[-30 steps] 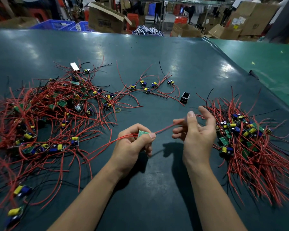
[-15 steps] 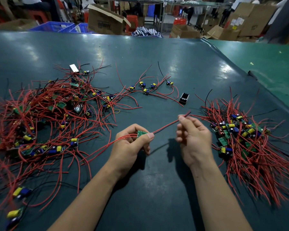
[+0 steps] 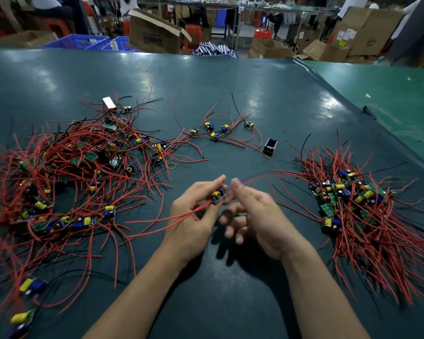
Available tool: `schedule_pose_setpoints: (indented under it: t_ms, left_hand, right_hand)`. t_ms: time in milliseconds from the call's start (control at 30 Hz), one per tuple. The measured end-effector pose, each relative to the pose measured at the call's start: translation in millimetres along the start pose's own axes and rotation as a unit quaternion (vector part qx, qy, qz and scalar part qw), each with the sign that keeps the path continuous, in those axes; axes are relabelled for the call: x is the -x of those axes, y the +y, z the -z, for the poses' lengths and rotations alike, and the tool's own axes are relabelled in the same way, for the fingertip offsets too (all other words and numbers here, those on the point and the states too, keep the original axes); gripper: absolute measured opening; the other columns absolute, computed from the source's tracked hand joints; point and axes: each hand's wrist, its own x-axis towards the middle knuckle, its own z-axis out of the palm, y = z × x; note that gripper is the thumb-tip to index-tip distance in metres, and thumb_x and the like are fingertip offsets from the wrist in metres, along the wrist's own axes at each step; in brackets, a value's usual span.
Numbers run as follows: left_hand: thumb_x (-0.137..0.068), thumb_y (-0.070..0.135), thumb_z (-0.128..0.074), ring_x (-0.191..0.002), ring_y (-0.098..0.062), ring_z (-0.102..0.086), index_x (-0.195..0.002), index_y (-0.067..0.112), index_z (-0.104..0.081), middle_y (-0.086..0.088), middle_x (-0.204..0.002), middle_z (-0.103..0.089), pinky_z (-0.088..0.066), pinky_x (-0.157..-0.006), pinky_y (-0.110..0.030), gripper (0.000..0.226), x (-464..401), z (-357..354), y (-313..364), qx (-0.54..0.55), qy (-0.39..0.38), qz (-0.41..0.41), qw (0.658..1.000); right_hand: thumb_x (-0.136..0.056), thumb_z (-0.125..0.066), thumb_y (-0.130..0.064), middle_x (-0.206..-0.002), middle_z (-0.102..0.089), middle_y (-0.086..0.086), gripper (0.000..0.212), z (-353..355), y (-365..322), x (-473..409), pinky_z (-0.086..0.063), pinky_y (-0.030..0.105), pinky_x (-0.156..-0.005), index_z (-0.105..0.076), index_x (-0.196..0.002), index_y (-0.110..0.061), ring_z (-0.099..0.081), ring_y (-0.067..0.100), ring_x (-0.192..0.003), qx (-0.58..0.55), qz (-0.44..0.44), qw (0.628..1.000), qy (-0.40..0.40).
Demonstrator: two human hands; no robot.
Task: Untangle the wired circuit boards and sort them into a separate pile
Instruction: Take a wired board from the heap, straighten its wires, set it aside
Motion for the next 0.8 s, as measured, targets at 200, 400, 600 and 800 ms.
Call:
schedule_pose_setpoints:
  t_ms: [200, 400, 600, 800]
  left_hand:
    - [-0.083, -0.011, -0.050, -0.108, -0.016, -0.067, -0.129, 0.017, -0.060, 0.001, -0.118, -0.071, -0.051, -0.091, -0.027, 0.055, 4.4, 0.2, 4.5, 0.122, -0.046, 0.041, 0.991]
    - [-0.081, 0.006, -0.069, -0.090, -0.014, -0.063, -0.120, 0.020, -0.066, 0.005, -0.106, -0.073, -0.052, -0.076, -0.026, 0.041, -1.3, 0.9, 2.3, 0.200, -0.017, 0.157, 0.967]
    - [-0.073, 0.014, -0.065, -0.082, -0.022, -0.057, -0.100, 0.020, -0.073, 0.002, -0.102, -0.073, -0.049, -0.064, -0.025, 0.029, -4.6, 3.8, -2.3, 0.223, 0.011, 0.197, 0.955]
    - [-0.073, 0.013, -0.063, -0.078, -0.020, -0.057, -0.097, 0.016, -0.073, 0.000, -0.098, -0.073, -0.047, -0.060, -0.020, 0.027, -6.1, 3.4, -3.9, 0.232, 0.005, 0.192, 0.954]
  right_hand:
    - [-0.080, -0.066, -0.042, -0.066, -0.064, 0.010, 0.034, 0.0, 1.4, 3.1, -0.042, 0.019, -0.037, -0.064, -0.093, -0.011, -0.058, 0.015, -0.046, -0.017, -0.008, 0.999, -0.039]
    - [-0.077, -0.067, -0.034, -0.055, -0.061, 0.005, 0.022, -4.0, -10.1, 5.6, -0.037, 0.016, -0.035, -0.063, -0.077, -0.013, -0.052, 0.010, -0.039, -0.127, 0.073, 0.987, 0.063]
    - [-0.092, -0.064, -0.039, -0.062, -0.067, 0.001, 0.027, 29.4, -19.2, 5.9, -0.048, 0.017, -0.044, -0.054, -0.085, -0.015, -0.062, 0.009, -0.048, -0.360, 0.199, 0.817, 0.404]
    - [-0.097, -0.059, -0.027, -0.067, -0.058, 0.000, 0.022, 34.3, -9.0, -3.3, -0.040, 0.014, -0.039, -0.054, -0.078, -0.016, -0.053, 0.006, -0.042, -0.374, 0.076, 0.835, 0.396]
